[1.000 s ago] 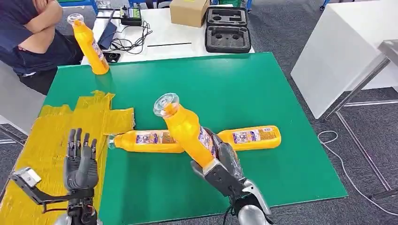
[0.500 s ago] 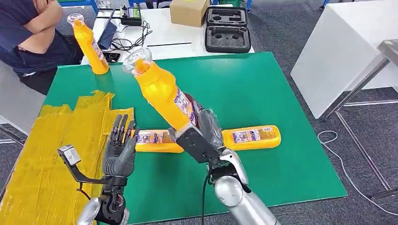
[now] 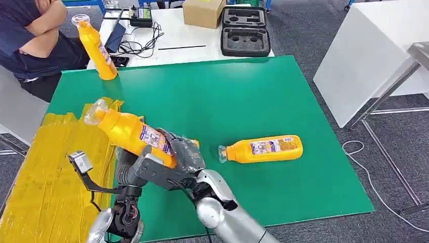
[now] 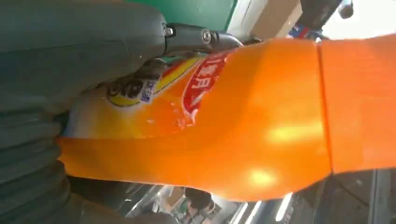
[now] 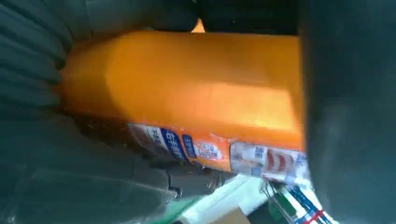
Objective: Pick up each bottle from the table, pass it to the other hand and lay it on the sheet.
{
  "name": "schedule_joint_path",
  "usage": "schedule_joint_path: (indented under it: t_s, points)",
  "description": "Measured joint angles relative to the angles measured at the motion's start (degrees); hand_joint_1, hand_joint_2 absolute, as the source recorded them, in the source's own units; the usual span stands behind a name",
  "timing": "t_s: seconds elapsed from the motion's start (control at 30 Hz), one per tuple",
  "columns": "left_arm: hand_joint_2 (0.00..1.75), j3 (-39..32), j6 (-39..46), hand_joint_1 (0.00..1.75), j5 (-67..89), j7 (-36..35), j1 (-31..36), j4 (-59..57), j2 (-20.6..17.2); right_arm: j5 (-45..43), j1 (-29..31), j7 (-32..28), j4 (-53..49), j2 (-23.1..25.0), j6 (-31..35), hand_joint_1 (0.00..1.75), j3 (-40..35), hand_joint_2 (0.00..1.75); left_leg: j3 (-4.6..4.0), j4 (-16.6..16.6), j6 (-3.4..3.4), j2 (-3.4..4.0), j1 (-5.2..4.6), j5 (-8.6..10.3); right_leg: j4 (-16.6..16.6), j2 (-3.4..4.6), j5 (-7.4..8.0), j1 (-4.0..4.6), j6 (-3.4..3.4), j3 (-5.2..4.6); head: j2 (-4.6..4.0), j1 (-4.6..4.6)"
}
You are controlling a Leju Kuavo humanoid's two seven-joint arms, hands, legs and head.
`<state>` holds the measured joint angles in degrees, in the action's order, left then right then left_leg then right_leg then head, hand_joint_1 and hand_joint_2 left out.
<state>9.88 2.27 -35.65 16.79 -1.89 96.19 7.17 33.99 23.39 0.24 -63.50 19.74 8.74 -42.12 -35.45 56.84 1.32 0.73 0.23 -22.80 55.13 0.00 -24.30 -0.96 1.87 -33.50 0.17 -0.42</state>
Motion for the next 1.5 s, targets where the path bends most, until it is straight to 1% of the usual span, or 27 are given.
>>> schedule_joint_path:
  t_s: [0.27,0.8,0.83,0.87,0.9,1.2,1.5]
  points:
    - [1.75,-1.4,0.77,0.0,0.53,0.09,-0.76,0.44,-0.24,-0.81,1.41,0.42,3.61,1.38,-1.4,1.75,-1.07,1.75,-0.01,0.0,0.0,0.01,-0.01,0.0,0.0,0.01,0.01,-0.02,0.0,-0.02,0.0,0.0]
    - [1.75,-2.16,0.85,0.0,0.7,0.09,-0.87,0.44,-0.26,-1.44,1.86,0.72,4.99,1.55,-2.1,1.75,-1.57,1.75,-0.01,0.0,0.0,0.01,-0.01,0.0,0.0,0.01,0.01,-0.01,0.0,-0.04,0.0,0.0]
    - [1.75,-2.19,0.9,0.8,0.72,0.09,-0.88,0.44,-0.26,-1.53,1.94,0.74,5.03,1.55,-2.21,1.75,-1.66,1.75,-0.01,0.0,0.0,0.01,-0.01,0.0,0.0,0.01,0.01,-0.01,0.0,-0.04,0.0,0.0]
    - [1.75,-2.21,0.96,1.69,0.81,0.09,-0.88,0.44,-0.26,-1.57,2.01,0.79,5.08,1.55,-2.28,1.75,-1.79,1.75,-0.01,0.0,0.0,0.02,-0.01,0.0,0.0,0.01,0.01,-0.01,0.0,-0.04,0.0,0.0]
    - [1.75,-2.25,1.09,1.75,0.9,0.09,-0.88,0.44,-0.26,-1.57,2.08,0.83,5.12,1.55,-2.3,1.75,-2.03,1.75,-0.01,0.0,0.0,0.02,-0.01,0.0,0.0,0.01,0.01,-0.01,0.0,-0.04,0.0,0.0]
    - [1.75,-2.82,2.78,1.75,2.69,0.53,-0.7,0.44,-0.26,-0.87,2.24,1.86,5.3,1.55,-1.88,1.75,-3.34,1.75,-0.01,0.0,0.0,0.02,-0.01,0.0,0.0,0.01,0.01,-0.01,0.0,-0.08,0.0,0.0]
    - [1.75,-3.37,2.75,1.75,3.37,1.14,-0.48,0.42,-0.26,-0.35,2.57,0.68,6.56,1.66,-0.77,1.75,-3.37,1.75,-0.02,0.0,0.0,0.02,-0.01,0.0,0.0,0.02,0.01,-0.01,0.0,-0.08,0.0,0.0]
